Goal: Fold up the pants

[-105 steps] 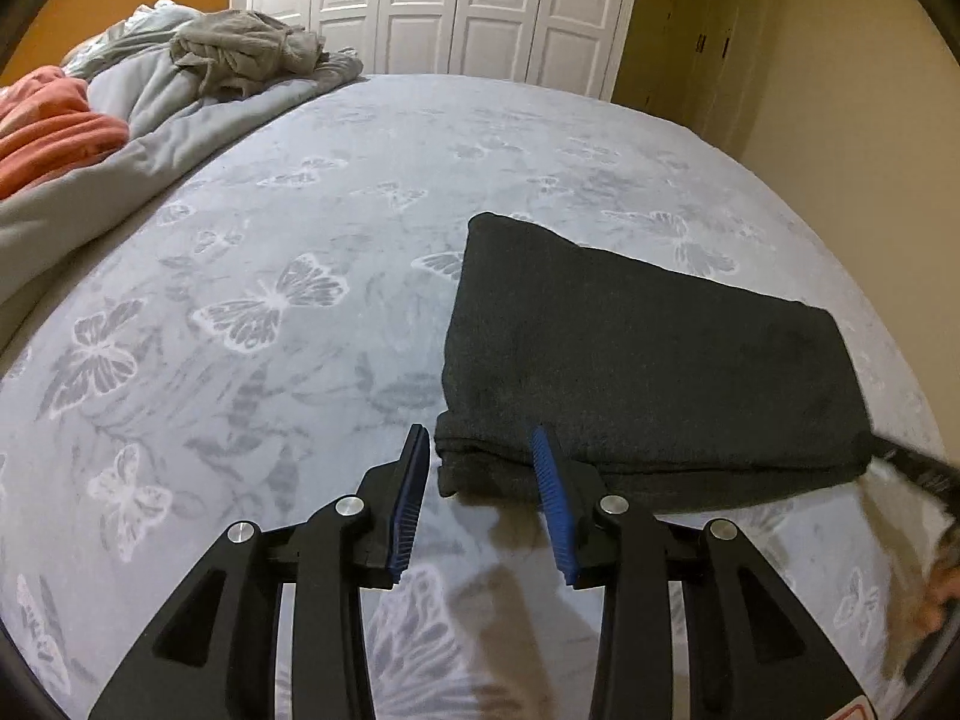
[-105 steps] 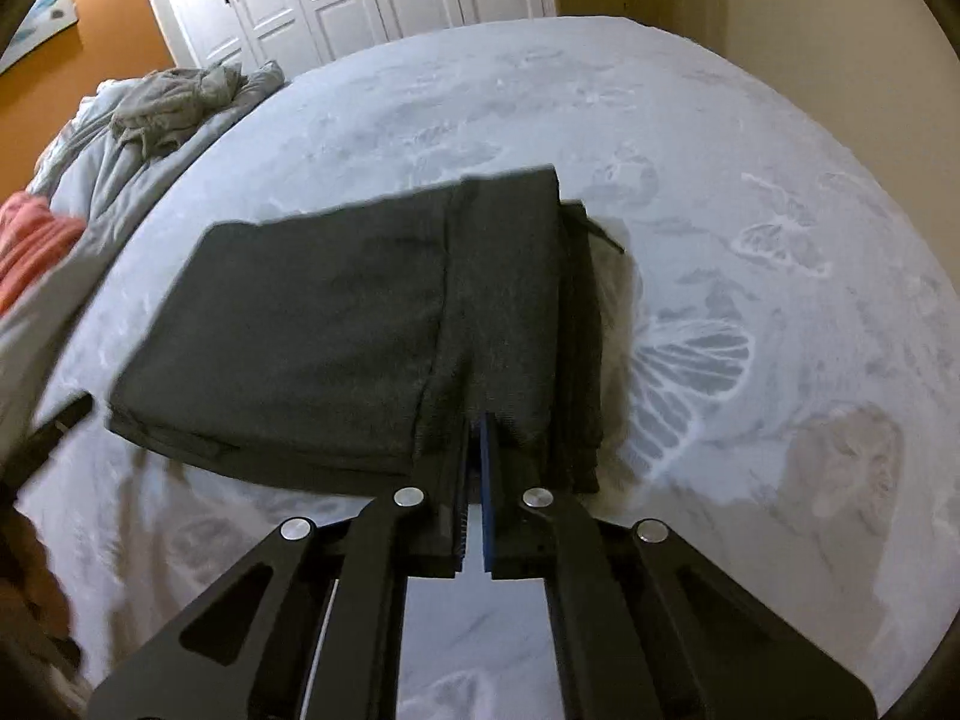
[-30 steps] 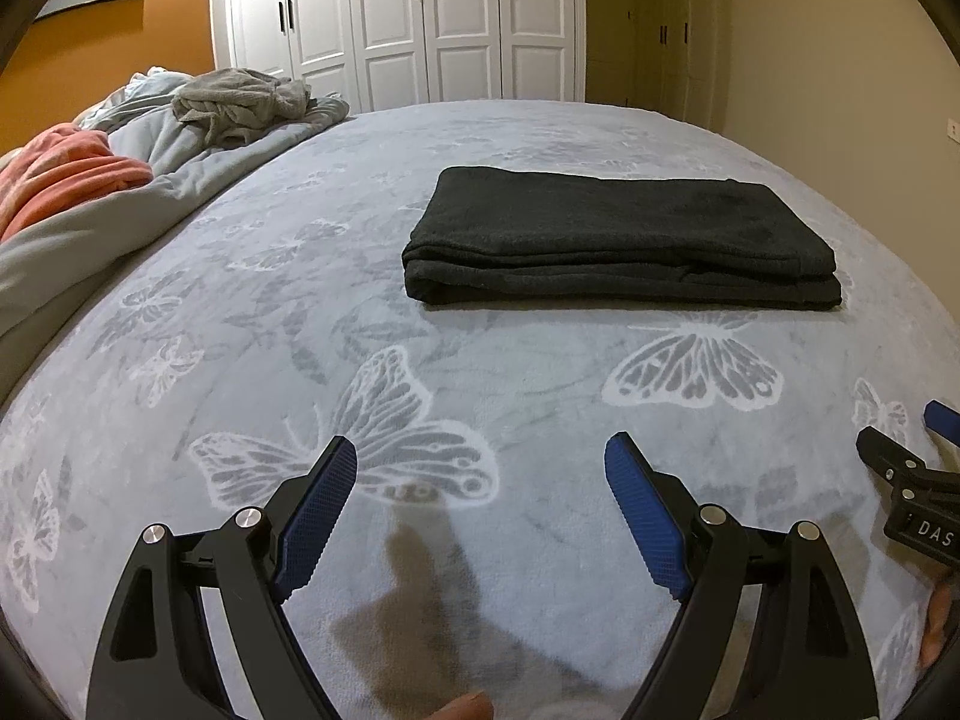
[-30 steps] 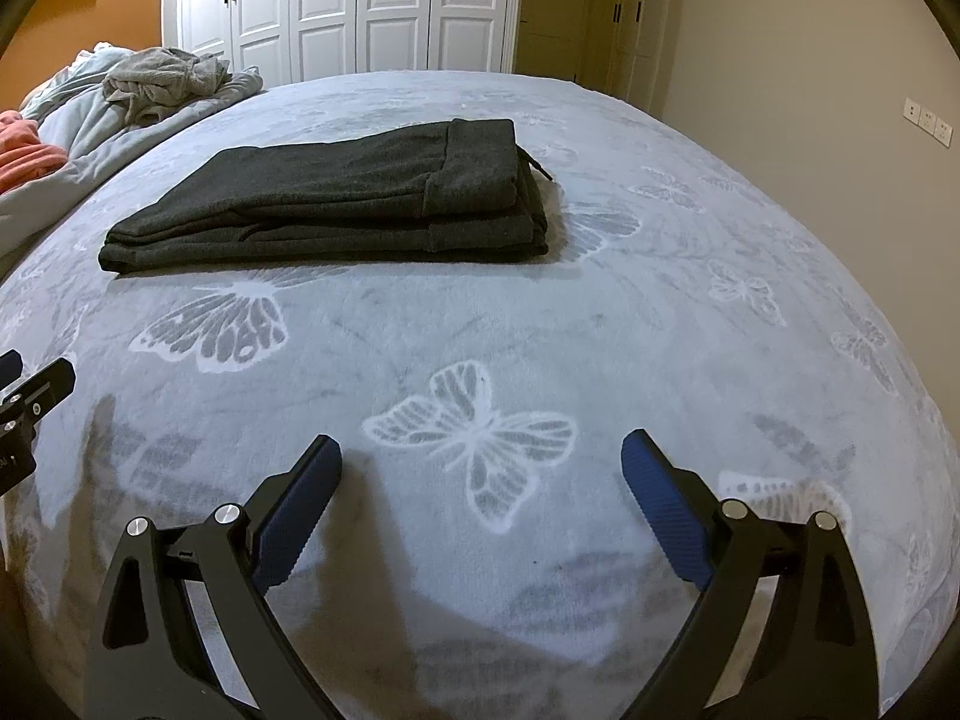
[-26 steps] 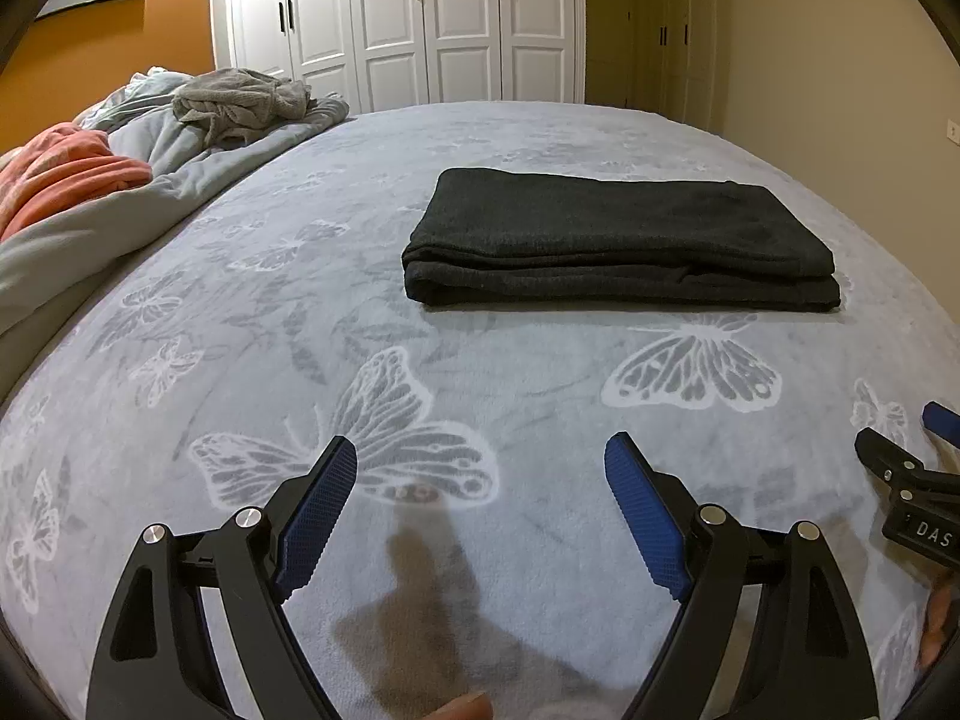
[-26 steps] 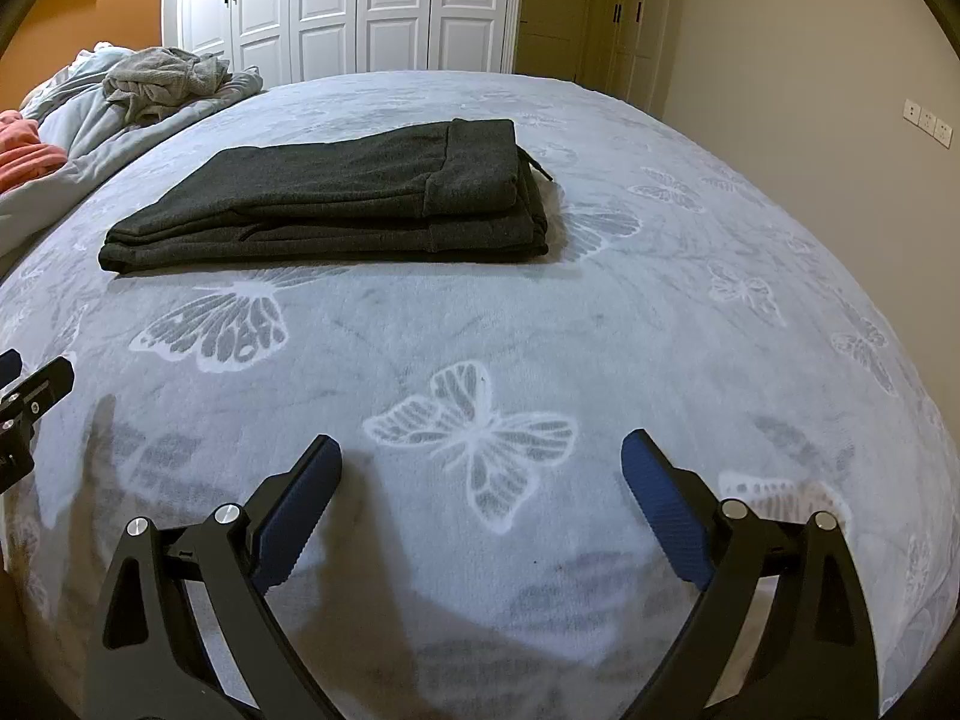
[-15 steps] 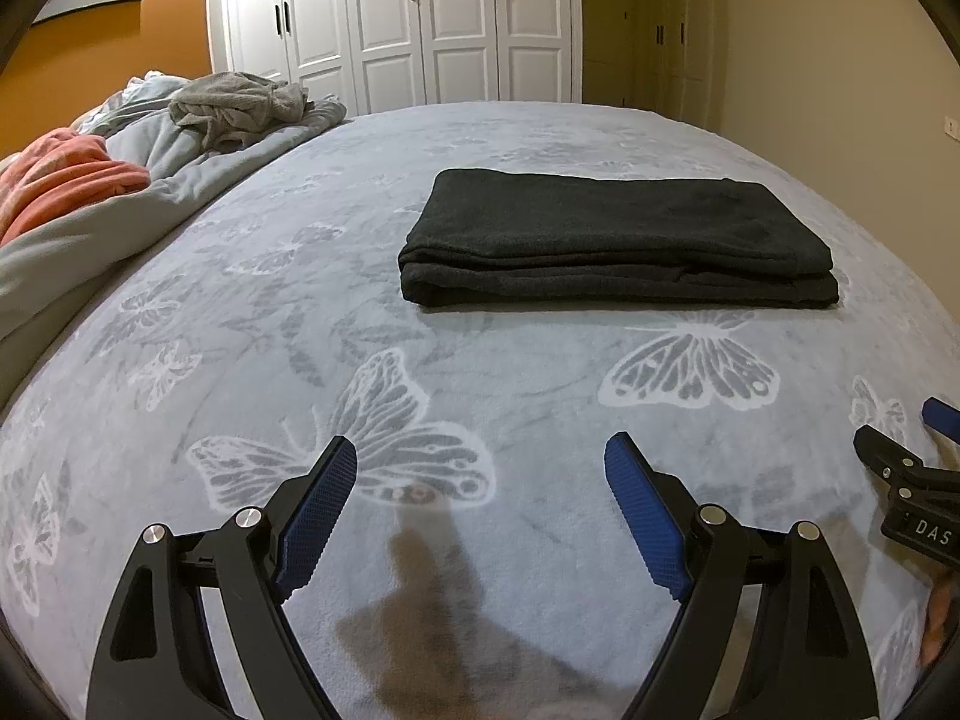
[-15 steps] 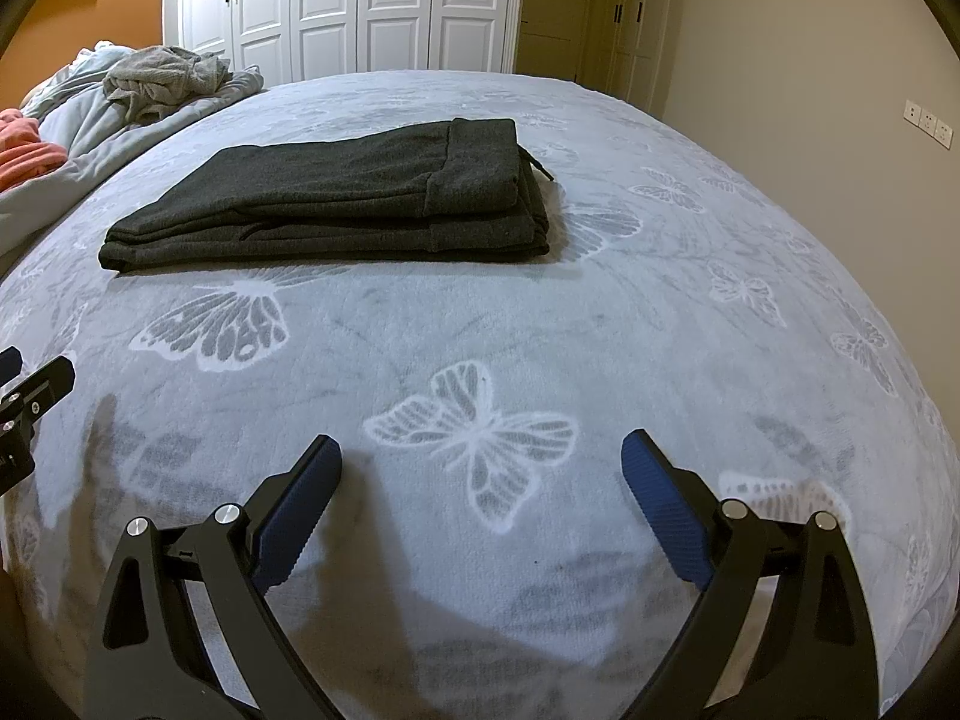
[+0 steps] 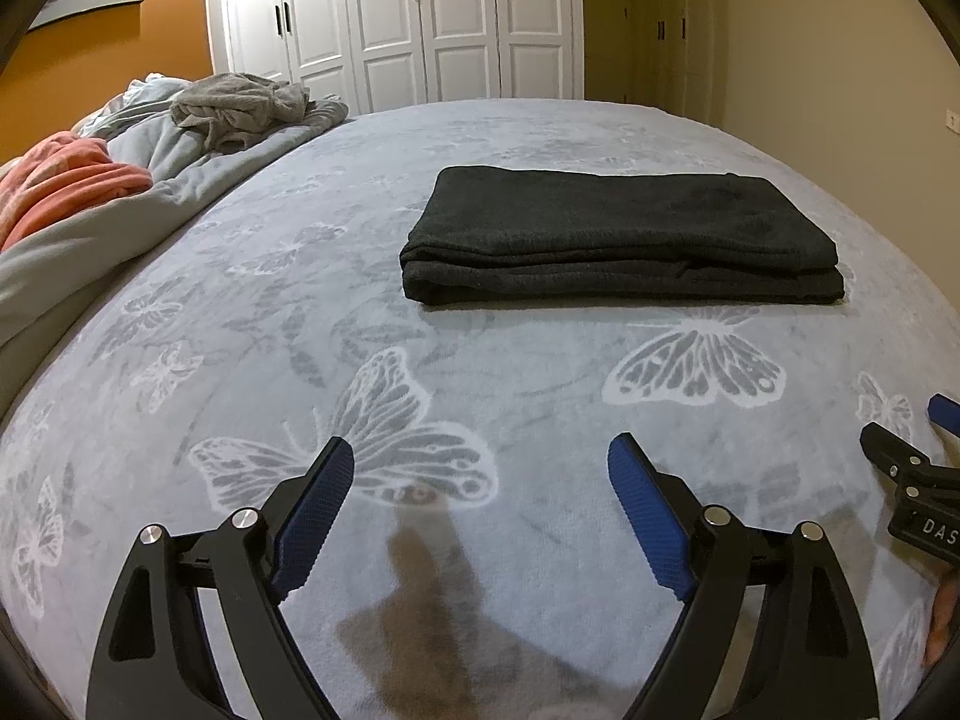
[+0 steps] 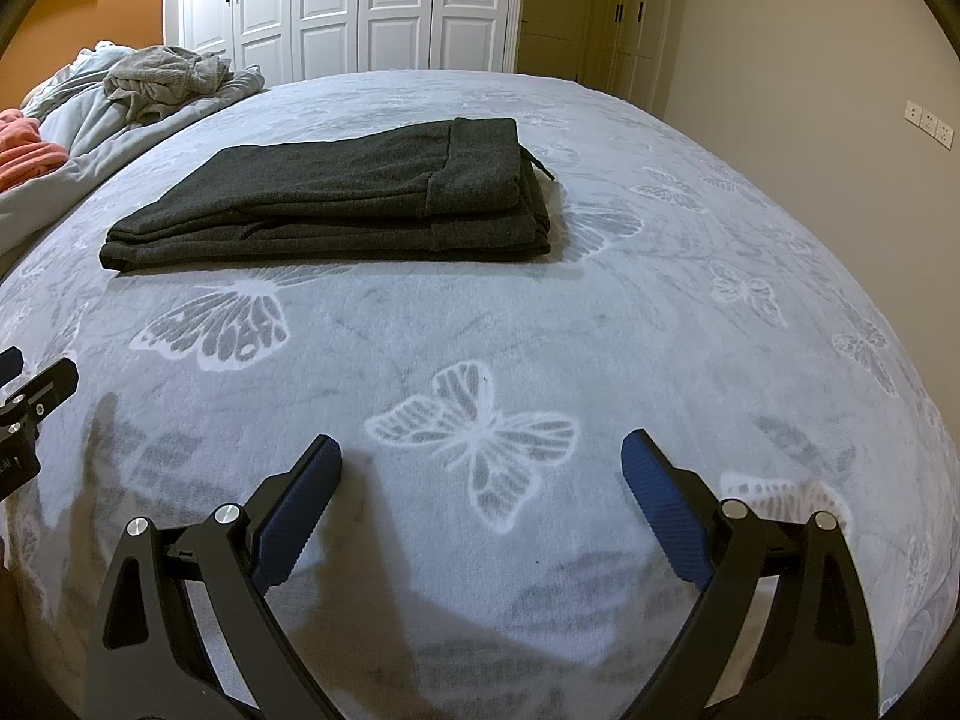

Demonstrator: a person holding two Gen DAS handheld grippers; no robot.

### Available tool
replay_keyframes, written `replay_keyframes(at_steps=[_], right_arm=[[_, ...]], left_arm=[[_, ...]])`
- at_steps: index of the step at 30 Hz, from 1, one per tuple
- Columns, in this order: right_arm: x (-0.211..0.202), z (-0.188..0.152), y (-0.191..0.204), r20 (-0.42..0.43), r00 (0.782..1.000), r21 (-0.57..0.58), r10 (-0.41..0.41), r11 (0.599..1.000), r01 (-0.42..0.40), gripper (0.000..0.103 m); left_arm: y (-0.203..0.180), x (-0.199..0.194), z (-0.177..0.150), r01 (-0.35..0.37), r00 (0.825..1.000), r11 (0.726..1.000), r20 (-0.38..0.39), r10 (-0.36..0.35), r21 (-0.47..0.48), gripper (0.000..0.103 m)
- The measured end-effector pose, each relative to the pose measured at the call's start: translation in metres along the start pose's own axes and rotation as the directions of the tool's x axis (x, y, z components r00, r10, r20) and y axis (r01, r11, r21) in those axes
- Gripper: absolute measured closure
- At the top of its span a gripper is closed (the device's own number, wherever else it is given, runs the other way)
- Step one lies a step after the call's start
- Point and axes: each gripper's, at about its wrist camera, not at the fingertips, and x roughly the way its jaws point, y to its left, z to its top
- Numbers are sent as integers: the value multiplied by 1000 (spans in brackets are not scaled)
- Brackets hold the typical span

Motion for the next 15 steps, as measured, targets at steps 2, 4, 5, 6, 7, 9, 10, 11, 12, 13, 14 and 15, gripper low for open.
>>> replay_keyframes(at_steps=[2, 4, 5, 6, 7, 9, 10, 11, 12, 13, 14, 15], right_arm=[[0, 0, 0, 0, 1000, -1, 0, 1000, 0, 11], [0, 0, 0, 0, 1000, 0, 0, 1000, 0, 11], [0, 0, 0, 0, 1000, 0, 0, 1000, 0, 11], [0, 0, 0, 0, 1000, 0, 0, 1000, 0, 11], [0, 0, 0, 0, 1000, 0, 0, 1000, 0, 11], [0, 0, 0, -1, 1000, 0, 0, 1000, 0, 11], [0, 0, 0, 0, 1000, -1, 0, 1000, 0, 11], [0, 0, 0, 0, 1000, -1, 0, 1000, 0, 11], [0, 0, 0, 0, 1000, -1, 0, 1000, 0, 11], [0, 0, 0, 0, 1000, 0, 1, 1000, -1, 11], [0, 0, 0, -1, 1000, 1, 2, 1000, -2, 11], [0, 0, 0, -1, 1000, 1, 2, 1000, -2, 11]], left_arm=[[0, 0, 0, 3, 1000, 1000, -4, -3, -4, 18], [0, 0, 0, 2, 1000, 1000, -3, -2, -4, 17], [0, 0, 0, -1, 1000, 1000, 0, 1, -3, 18], [0, 0, 0, -4, 1000, 1000, 2, 4, -2, 17], [0, -1, 0, -12, 1000, 1000, 9, 12, 0, 17], [1, -2, -1, -45, 999, 999, 15, 45, -8, 16], [2, -2, -2, -58, 998, 998, 16, 58, -15, 13], [3, -1, -2, -65, 998, 998, 11, 65, -21, 11], [3, 0, -2, -66, 998, 998, 6, 67, -23, 11], [4, 1, -1, -63, 998, 998, -1, 63, -24, 11], [5, 2, -1, -60, 998, 998, -3, 60, -26, 11], [5, 2, -1, -58, 998, 998, -3, 58, -28, 11]])
